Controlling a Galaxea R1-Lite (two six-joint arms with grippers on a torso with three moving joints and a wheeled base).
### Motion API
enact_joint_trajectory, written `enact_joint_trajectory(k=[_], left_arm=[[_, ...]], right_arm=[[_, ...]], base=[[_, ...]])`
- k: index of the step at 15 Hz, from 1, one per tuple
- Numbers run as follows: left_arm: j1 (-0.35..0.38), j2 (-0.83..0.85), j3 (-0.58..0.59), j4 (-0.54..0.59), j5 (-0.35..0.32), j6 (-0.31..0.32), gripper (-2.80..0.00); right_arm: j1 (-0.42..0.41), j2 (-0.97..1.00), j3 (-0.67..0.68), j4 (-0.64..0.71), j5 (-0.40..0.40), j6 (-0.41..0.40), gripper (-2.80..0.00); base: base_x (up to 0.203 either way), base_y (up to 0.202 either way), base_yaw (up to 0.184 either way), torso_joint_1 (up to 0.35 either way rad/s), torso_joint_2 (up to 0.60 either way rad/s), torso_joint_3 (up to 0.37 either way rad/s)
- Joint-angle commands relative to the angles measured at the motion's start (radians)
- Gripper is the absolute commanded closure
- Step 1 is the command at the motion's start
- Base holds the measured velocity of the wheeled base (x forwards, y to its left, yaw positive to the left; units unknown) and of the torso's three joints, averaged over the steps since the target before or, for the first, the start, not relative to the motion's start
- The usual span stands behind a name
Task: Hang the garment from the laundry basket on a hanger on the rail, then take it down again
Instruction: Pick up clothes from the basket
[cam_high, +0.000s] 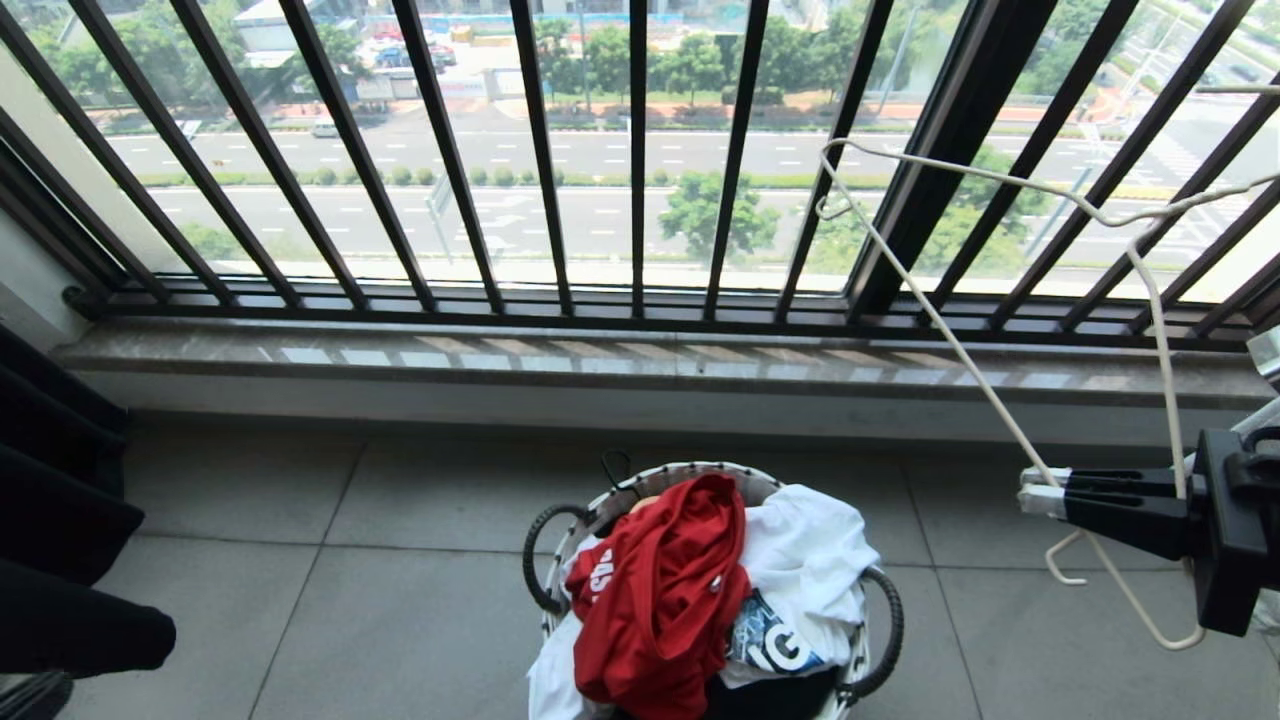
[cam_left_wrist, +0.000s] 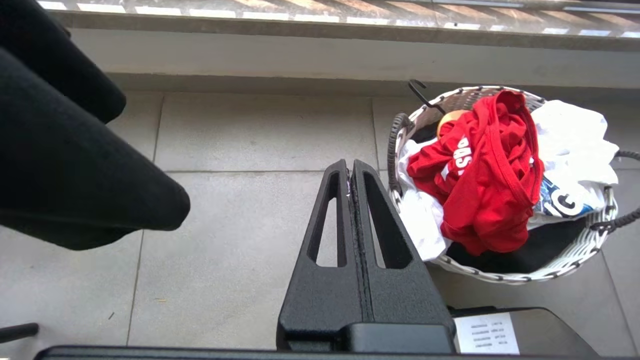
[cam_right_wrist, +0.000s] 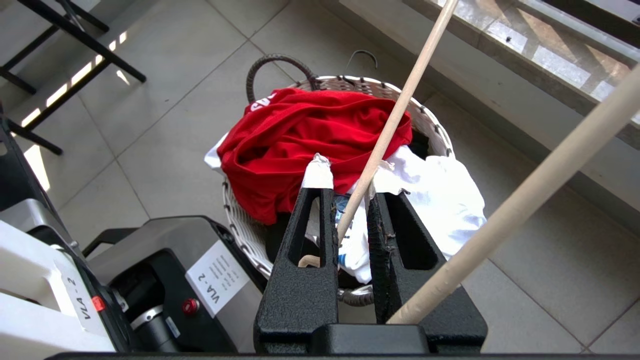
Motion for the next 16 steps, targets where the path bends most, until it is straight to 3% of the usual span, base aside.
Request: enact_joint_trajectory(k=[1,5,7,9,13,16], left_arm=[[-0.018,0.313,-0.135,0.002,-0.098,0.006,0.00],[-0.195,0.698,-0.346,0.005,-0.164,0.058,0.00],[-0.307,0.875,-0.452,0.013,-0.163,0.068,0.00],[-0.386,1.062,-0.574,0.020,-0.148,0.073,0.00],[-0.474,1.397,-0.868,0.035,-0.137,0.085,0.00],[-0.522,1.597,-1.100,0.136,-0.134,0.148,0.00]], right_arm=[[0.001,-0.011,0.000,-0.001,0.005,-0.002,0.00],[0.003,-0.004,-0.004,-0.001,0.005,0.000,0.00],[0.001,-0.002,-0.011,-0.001,0.005,0.002,0.00],[0.001,-0.007,-0.015,-0.004,0.007,0.056,0.00],[0.001,-0.007,-0.020,-0.015,0.007,0.074,0.00],[0.000,-0.005,-0.020,-0.018,0.007,0.075,0.00]], base=[[0.000,0.000,0.000,0.000,0.00,0.000],[0.000,0.000,0.000,0.000,0.00,0.000],[0.000,0.000,0.000,0.000,0.00,0.000],[0.000,0.000,0.000,0.000,0.00,0.000],[0.000,0.000,0.000,0.000,0.00,0.000],[0.000,0.000,0.000,0.000,0.00,0.000]])
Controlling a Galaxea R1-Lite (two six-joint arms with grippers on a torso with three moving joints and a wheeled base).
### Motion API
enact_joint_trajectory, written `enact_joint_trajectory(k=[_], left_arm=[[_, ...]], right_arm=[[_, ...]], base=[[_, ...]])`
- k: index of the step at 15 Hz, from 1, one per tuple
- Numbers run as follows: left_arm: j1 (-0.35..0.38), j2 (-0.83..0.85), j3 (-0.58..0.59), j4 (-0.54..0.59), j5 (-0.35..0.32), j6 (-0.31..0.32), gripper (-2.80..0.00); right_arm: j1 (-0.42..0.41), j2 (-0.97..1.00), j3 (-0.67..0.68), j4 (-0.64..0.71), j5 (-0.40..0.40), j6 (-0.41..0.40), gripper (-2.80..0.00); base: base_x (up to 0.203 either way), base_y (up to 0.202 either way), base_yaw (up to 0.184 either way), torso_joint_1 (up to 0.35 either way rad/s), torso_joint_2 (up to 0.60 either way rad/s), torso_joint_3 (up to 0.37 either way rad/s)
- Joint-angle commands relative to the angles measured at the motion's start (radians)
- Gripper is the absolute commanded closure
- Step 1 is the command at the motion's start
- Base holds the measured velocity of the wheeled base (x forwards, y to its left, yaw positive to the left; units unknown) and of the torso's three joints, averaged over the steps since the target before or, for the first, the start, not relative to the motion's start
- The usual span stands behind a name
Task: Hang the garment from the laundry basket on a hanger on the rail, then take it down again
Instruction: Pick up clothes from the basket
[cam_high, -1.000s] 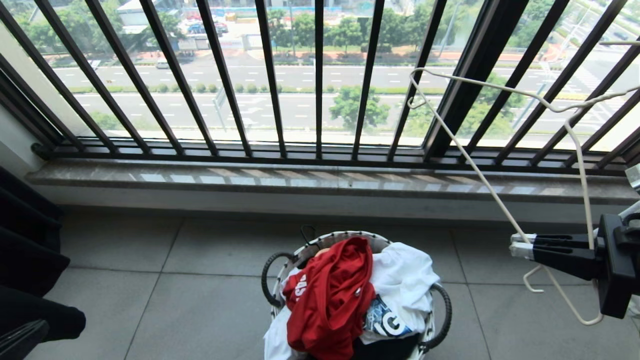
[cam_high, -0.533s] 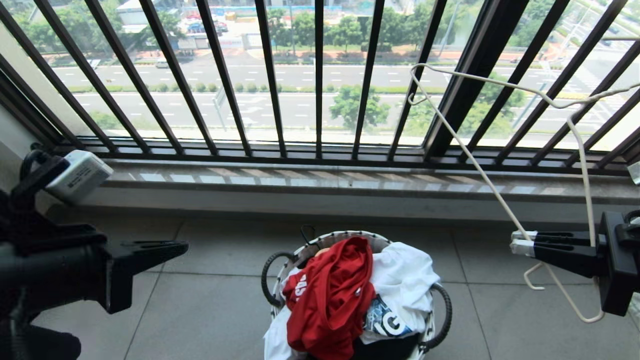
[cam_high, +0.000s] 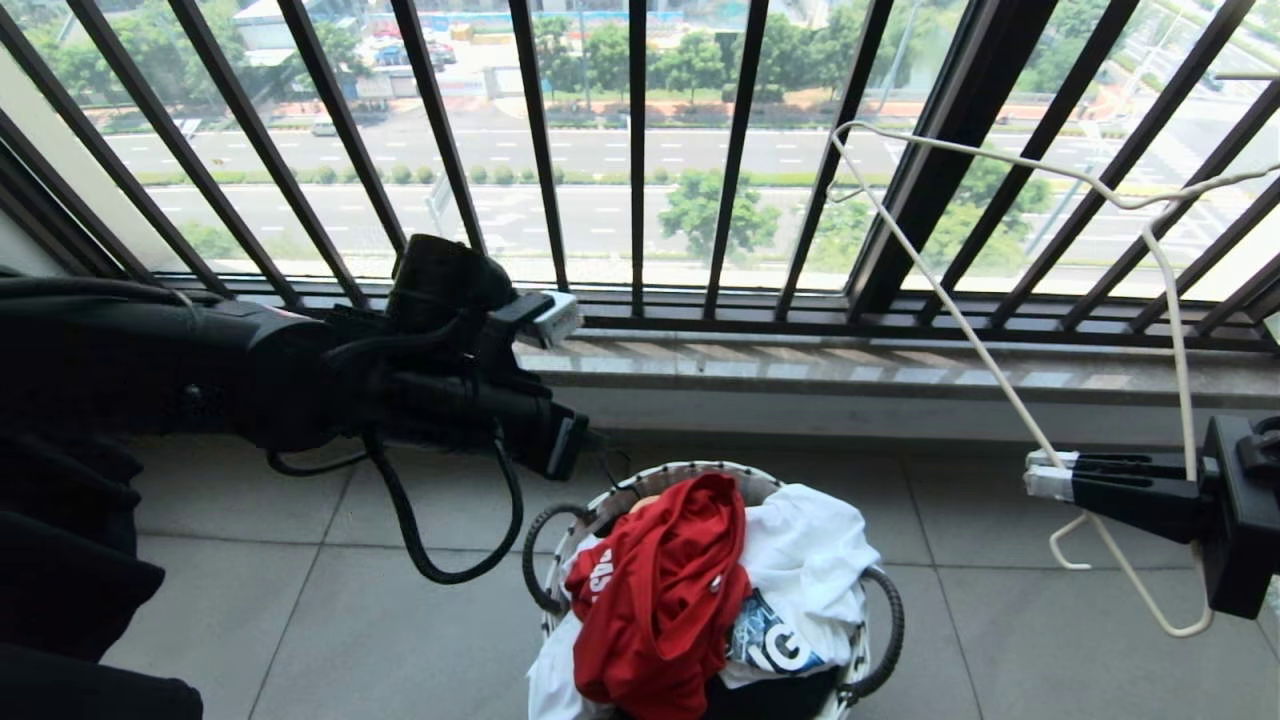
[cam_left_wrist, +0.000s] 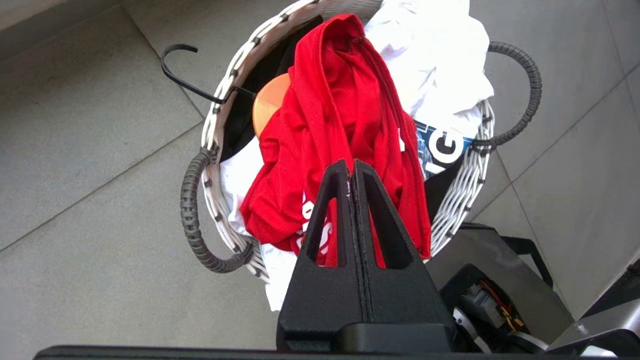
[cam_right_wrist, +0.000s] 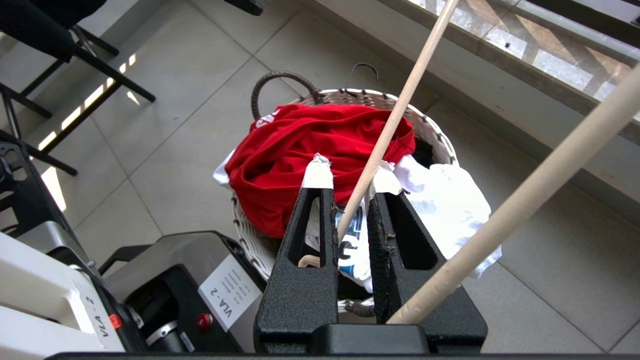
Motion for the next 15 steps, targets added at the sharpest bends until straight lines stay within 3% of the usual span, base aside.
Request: enact_joint_trajectory(k=[1,6,8,11,14,15], left_arm=[[-0.034,0.236,-0.160,0.061,-0.001,0.045,0.00],[-0.061,0.479,-0.484,0.158,0.008,0.125,0.00],[-0.075,0.558,-0.579,0.171,0.060,0.166,0.00],[-0.110,0.590,-0.607,0.166,0.102,0.229,0.00],[-0.139,0.589,-0.607,0.146,0.156,0.212,0.00],[-0.143,0.597,-0.606,0.083,0.176,0.214,0.00]], right_arm=[[-0.001,0.000,0.000,-0.004,0.004,-0.002,0.00],[-0.001,-0.003,0.000,-0.009,0.003,-0.005,0.00],[-0.001,-0.003,0.000,-0.009,0.003,-0.005,0.00],[-0.001,-0.001,0.002,-0.009,0.003,-0.006,0.00],[-0.001,-0.004,0.000,-0.010,0.003,-0.007,0.00],[-0.001,-0.009,0.000,-0.010,0.003,-0.005,0.00]], base=[[0.000,0.000,0.000,0.000,0.00,0.000],[0.000,0.000,0.000,0.000,0.00,0.000],[0.000,0.000,0.000,0.000,0.00,0.000],[0.000,0.000,0.000,0.000,0.00,0.000],[0.000,0.000,0.000,0.000,0.00,0.000],[0.000,0.000,0.000,0.000,0.00,0.000]])
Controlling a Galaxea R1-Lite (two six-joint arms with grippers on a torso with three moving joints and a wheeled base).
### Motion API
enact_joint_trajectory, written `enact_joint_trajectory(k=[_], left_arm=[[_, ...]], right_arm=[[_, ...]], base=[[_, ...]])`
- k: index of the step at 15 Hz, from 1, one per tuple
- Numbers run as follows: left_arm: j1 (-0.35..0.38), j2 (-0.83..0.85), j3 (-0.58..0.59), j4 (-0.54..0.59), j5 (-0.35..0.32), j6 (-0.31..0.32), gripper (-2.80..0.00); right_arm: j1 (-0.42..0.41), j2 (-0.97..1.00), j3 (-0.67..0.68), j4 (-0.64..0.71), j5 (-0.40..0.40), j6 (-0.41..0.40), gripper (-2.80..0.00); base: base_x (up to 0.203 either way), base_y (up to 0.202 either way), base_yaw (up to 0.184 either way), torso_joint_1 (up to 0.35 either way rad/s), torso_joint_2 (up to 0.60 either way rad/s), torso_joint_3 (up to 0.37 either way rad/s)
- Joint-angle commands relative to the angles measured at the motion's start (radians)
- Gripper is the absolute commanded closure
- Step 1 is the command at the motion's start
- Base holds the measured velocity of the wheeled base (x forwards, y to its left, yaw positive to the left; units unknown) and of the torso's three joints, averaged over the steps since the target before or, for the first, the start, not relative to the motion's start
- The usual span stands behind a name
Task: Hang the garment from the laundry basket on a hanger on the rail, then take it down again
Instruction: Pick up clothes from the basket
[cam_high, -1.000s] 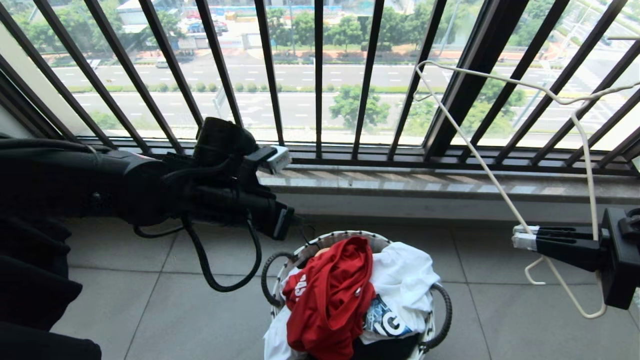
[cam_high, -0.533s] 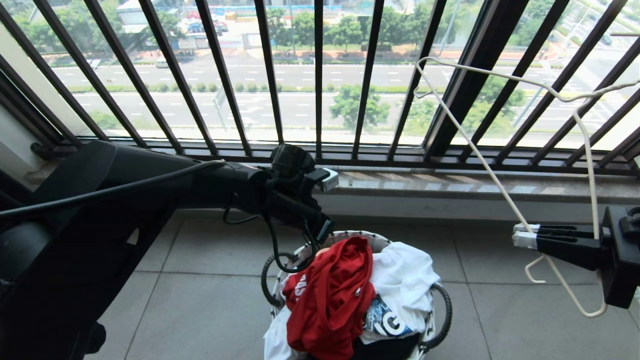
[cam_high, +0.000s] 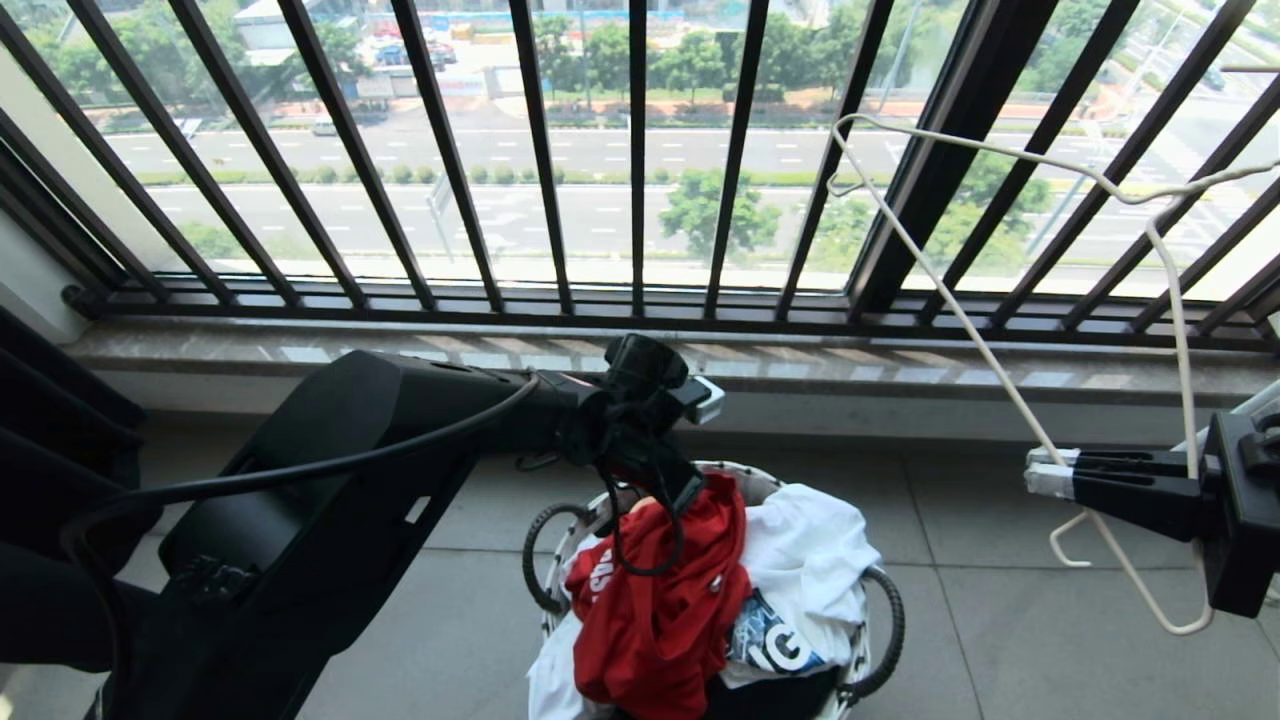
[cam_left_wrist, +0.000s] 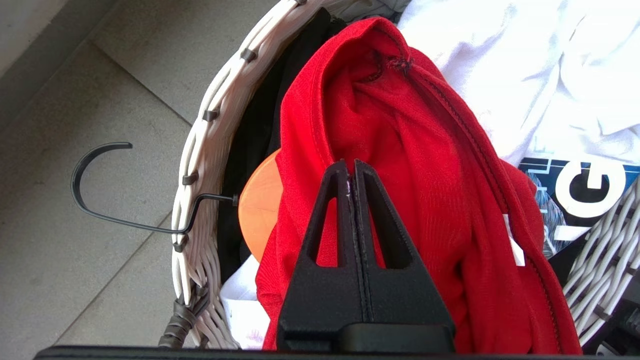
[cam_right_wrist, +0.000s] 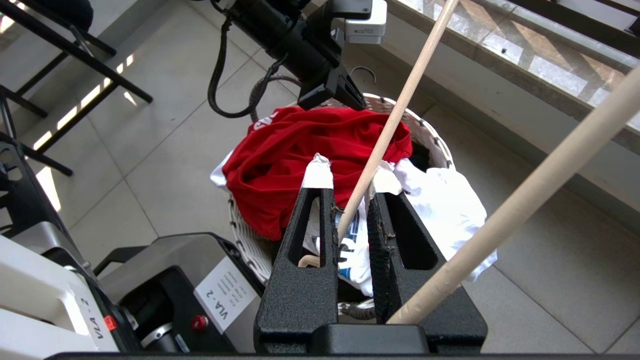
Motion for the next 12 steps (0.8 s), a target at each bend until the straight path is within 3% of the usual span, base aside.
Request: enact_joint_trajectory(k=[1,6,12], left_arm=[[-0.020,0.021,-0.001,-0.104,0.033,0.004,-2.80],[-0.061,0.091,-0.003,-0.261,0.150,0.011,-2.80],[-0.068,0.123,-0.005,-0.280,0.175,0.016,-2.80]], right_arm=[[-0.002,-0.006,-0.001,-0.002,0.005,0.000,0.00],[-0.003,-0.039,-0.001,-0.002,0.005,0.003,0.00],[-0.008,-0.046,-0.002,-0.002,0.005,0.003,0.00]], base=[[0.000,0.000,0.000,0.000,0.00,0.000],[0.000,0.000,0.000,0.000,0.00,0.000],[0.000,0.000,0.000,0.000,0.00,0.000]])
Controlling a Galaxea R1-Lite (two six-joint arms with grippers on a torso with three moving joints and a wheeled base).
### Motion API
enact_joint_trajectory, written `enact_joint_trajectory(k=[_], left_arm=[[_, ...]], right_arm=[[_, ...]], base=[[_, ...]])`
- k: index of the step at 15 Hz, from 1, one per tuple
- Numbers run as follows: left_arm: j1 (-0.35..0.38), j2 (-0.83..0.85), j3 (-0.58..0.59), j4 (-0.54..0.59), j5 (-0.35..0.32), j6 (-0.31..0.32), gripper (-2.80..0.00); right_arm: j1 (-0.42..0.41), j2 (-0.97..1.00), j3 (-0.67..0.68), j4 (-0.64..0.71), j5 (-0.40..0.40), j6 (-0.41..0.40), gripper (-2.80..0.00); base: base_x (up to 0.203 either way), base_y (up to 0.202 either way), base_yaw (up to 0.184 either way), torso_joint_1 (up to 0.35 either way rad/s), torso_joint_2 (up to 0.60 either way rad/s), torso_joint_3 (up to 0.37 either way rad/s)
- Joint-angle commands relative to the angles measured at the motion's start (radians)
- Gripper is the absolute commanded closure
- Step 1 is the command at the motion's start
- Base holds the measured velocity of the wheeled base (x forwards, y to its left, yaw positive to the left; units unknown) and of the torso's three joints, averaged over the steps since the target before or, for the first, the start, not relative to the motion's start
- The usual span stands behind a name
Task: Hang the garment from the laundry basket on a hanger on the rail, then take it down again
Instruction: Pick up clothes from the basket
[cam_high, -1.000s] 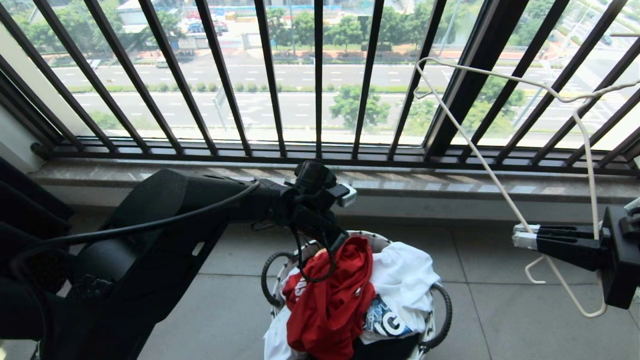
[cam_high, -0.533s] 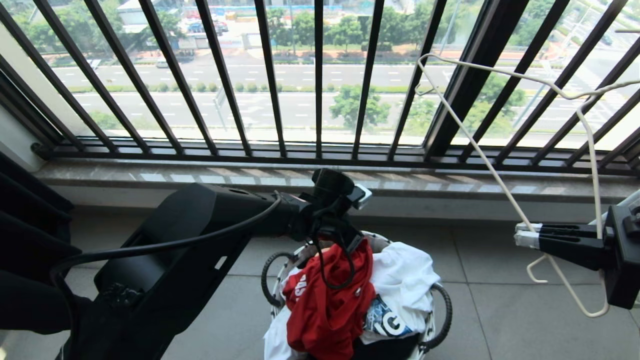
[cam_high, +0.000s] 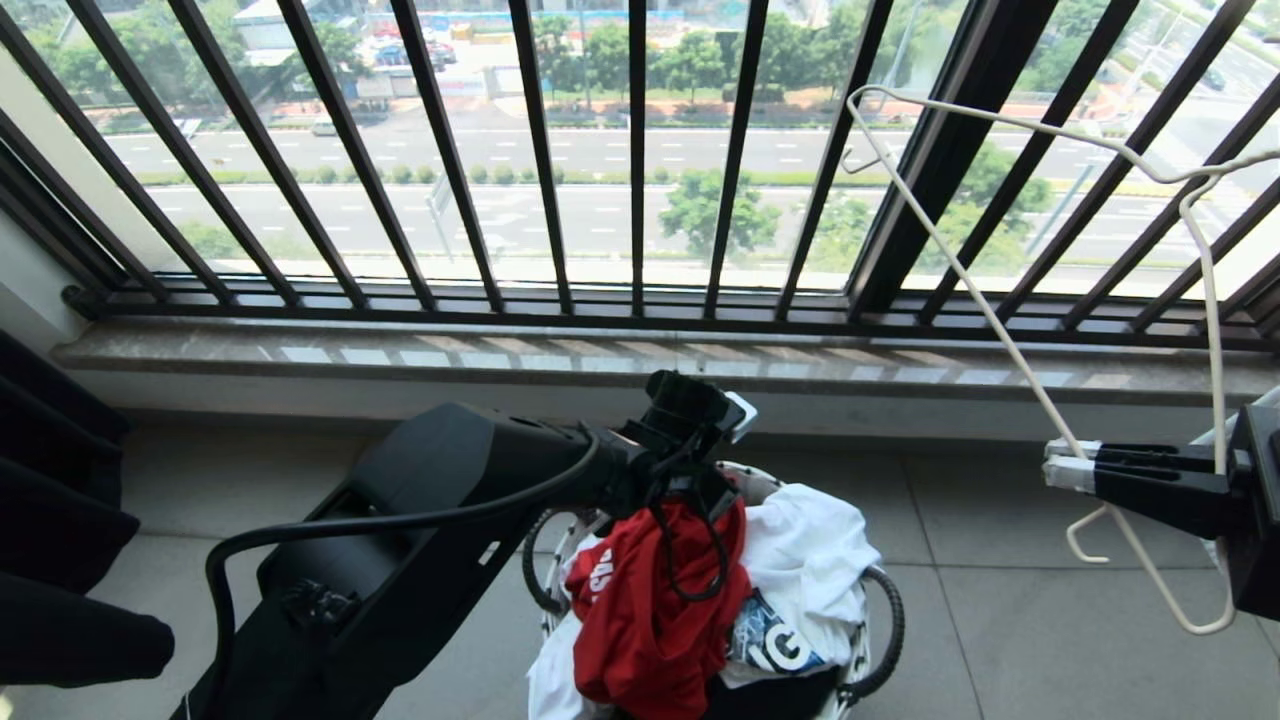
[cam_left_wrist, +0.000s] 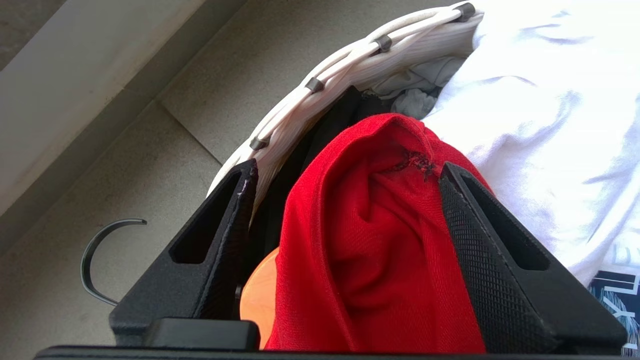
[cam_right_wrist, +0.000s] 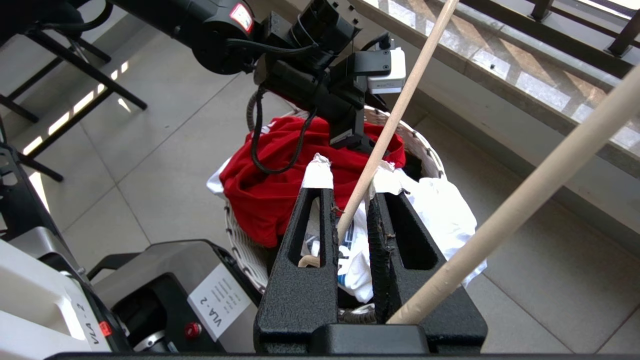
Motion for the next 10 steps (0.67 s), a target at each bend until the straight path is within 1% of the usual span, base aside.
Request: enact_joint_trajectory(k=[1,2,3,10], left_arm=[[0.003,0.008,0.000,-0.033,0.004,0.002,-2.80],[0.008,0.014,0.000,-0.065,0.023,0.003,-2.80],[0.011,0.013,0.001,-0.077,0.027,0.003,-2.80],[0.031,-0.017,0.028,-0.066,0.030,0.008,-2.80]], right_arm=[[0.000,-0.007,0.000,-0.001,0.005,-0.002,0.00],[0.000,-0.007,0.000,-0.001,0.005,-0.002,0.00],[0.001,-0.007,0.000,-0.001,0.005,-0.002,0.00],[0.001,-0.006,-0.003,-0.001,0.005,0.000,0.00]], base=[[0.000,0.000,0.000,0.000,0.00,0.000],[0.000,0.000,0.000,0.000,0.00,0.000],[0.000,0.000,0.000,0.000,0.00,0.000],[0.000,0.000,0.000,0.000,0.00,0.000]])
